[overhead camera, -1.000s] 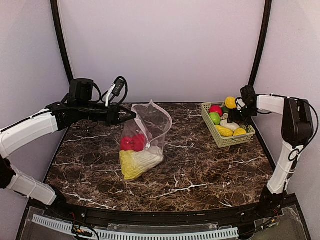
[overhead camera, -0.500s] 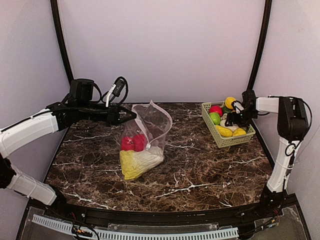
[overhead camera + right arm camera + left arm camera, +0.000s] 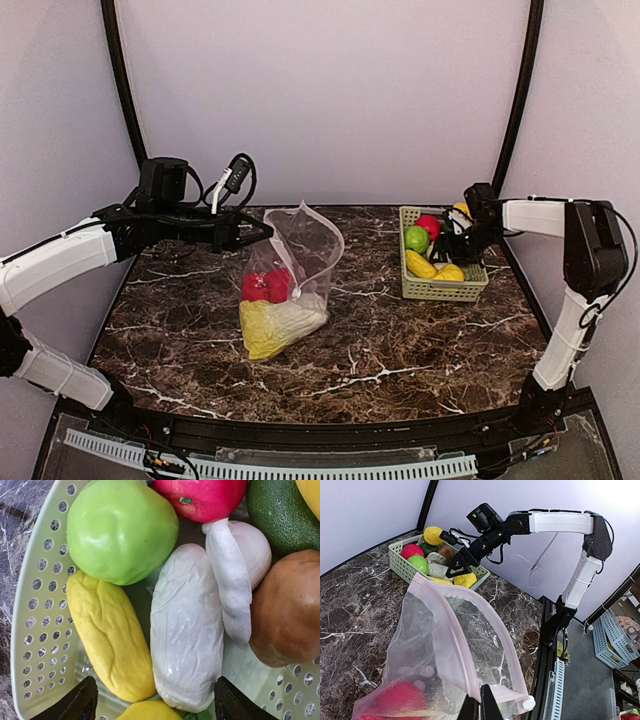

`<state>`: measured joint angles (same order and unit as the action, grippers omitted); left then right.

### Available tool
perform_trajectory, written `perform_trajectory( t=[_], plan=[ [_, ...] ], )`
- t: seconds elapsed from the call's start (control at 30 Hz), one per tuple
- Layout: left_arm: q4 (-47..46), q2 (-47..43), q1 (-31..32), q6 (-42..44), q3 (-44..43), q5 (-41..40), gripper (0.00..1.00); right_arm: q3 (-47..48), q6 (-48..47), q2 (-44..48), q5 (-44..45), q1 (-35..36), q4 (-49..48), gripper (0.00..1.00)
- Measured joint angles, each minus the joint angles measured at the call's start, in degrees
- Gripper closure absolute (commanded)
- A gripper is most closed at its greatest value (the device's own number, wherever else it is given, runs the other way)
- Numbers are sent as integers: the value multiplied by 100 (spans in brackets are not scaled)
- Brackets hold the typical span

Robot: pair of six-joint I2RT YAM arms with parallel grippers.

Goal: Place the food in the zip-top bag and seal the zipper
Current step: Adjust the bin at the corner of the board.

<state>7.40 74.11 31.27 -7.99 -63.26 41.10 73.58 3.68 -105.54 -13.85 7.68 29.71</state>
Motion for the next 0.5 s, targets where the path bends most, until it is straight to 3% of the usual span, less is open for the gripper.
perform_trajectory(
  t=[0.3,0.5],
  plan=[
    [0,-2,0,-20,0,2,99,-85,535,146,404,79,72,24],
    [0,-2,0,-17,0,2,99,15,540,-129,662,79,22,32]
  ],
)
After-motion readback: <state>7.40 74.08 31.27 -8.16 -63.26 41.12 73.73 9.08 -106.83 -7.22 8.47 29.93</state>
